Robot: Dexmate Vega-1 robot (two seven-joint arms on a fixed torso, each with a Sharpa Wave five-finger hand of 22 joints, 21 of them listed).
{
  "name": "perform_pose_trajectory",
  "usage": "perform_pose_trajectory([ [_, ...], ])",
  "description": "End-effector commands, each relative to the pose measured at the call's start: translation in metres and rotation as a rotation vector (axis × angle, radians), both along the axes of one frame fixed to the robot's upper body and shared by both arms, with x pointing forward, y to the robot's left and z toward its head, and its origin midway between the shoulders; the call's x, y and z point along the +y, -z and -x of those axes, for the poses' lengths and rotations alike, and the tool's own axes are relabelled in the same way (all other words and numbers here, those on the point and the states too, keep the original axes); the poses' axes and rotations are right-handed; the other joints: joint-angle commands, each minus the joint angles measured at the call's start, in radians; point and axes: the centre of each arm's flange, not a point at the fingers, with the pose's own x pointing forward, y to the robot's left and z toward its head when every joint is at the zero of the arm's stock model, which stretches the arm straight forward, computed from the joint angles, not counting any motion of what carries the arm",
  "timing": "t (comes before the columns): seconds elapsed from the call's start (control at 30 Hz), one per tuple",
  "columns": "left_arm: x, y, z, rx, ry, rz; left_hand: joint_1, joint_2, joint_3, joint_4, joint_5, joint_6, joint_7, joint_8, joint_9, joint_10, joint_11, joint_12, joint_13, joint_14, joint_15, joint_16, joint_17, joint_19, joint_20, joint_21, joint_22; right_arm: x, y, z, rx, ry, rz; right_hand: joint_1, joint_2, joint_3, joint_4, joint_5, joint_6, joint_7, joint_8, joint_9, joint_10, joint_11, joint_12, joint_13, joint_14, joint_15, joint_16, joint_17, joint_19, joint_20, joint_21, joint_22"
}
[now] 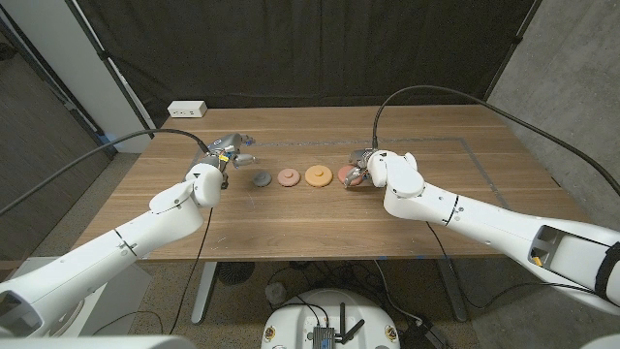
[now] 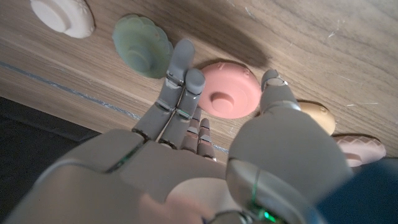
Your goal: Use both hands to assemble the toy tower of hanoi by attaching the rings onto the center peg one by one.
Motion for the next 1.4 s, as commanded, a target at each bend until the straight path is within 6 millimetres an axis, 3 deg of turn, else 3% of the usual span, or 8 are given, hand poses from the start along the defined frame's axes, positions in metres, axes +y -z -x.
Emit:
perform_pose_trajectory([
  [0.03, 0.0006, 0.002, 0.0018, 0.003, 0.001, 0.002, 0.004, 0.008, -0.003, 0.003, 0.008, 0.01, -0.005, -0.002, 0.005, 0.006, 0.0, -0.002, 0.006, 0.006, -0.057, 0.006, 0.001, -0.005, -0.109, 0.01, 0.001, -0.0019, 0.0048, -0.006, 0.025, 0.019, 0.009, 0.008, 0.008, -0.005, -0.001, 0.005, 0.009, 0.01, 0.009, -0.001, 0.012, 0.002, 0.011, 0.001, 0.01, -0.12, 0.012, 0.005, -0.005, -0.103, 0.01, -0.001],
  [0.73, 0.0029, 0.0081, 0.0002, 0.011, 0.005, 0.015, 0.004, 0.012, -0.005, 0.003, 0.009, 0.017, -0.005, -0.003, 0.006, 0.013, -0.004, -0.002, 0.008, 0.005, -0.057, 0.01, -0.001, -0.009, -0.109, 0.019, -0.008, -0.0006, 0.0062, -0.0114, 0.043, 0.035, 0.032, 0.005, 0.017, -0.008, -0.001, 0.008, 0.015, 0.006, 0.01, -0.006, 0.03, 0.003, 0.013, -0.006, 0.005, -0.121, 0.011, 0.0, -0.012, -0.103, 0.032, -0.015],
  [1.0, 0.0033, 0.0095, -0.0012, 0.014, 0.005, 0.019, 0.003, 0.013, -0.005, 0.003, 0.01, 0.019, -0.005, -0.003, 0.006, 0.012, 0.008, -0.003, 0.009, 0.004, -0.057, 0.012, -0.002, -0.011, -0.109, 0.023, -0.012, 0.0001, 0.0065, -0.0132, 0.05, 0.037, 0.043, 0.004, 0.019, -0.009, 0.0, 0.009, 0.025, 0.003, 0.014, -0.006, 0.05, -0.003, 0.021, -0.005, 0.009, -0.121, 0.015, 0.003, -0.01, -0.103, 0.04, -0.015],
  [1.13, 0.0035, 0.0095, -0.0017, 0.014, 0.007, 0.021, 0.003, 0.014, -0.005, 0.003, 0.01, 0.018, -0.004, -0.004, 0.006, 0.013, 0.01, -0.003, 0.009, 0.002, -0.057, 0.01, -0.005, -0.012, -0.109, 0.025, -0.014, 0.0001, 0.007, -0.0142, 0.046, 0.041, 0.049, 0.005, 0.025, -0.007, 0.0, 0.01, 0.044, -0.006, 0.021, -0.007, 0.091, -0.013, 0.035, -0.001, 0.027, -0.121, 0.03, 0.021, -0.003, -0.104, 0.055, -0.014],
  [1.4, 0.0026, 0.0085, -0.0032, 0.017, 0.009, 0.019, 0.002, 0.016, -0.006, 0.004, 0.01, 0.02, -0.003, -0.004, 0.007, 0.019, 0.013, -0.002, 0.011, 0.003, -0.057, 0.016, -0.002, -0.014, -0.109, 0.03, -0.019, -0.0024, 0.0082, -0.0145, 0.005, 0.036, 0.05, 0.005, 0.043, 0.011, -0.002, 0.016, 0.164, -0.051, 0.06, -0.005, 0.205, -0.075, 0.068, 0.018, 0.098, -0.121, 0.085, 0.127, 0.036, -0.106, 0.111, -0.008],
])
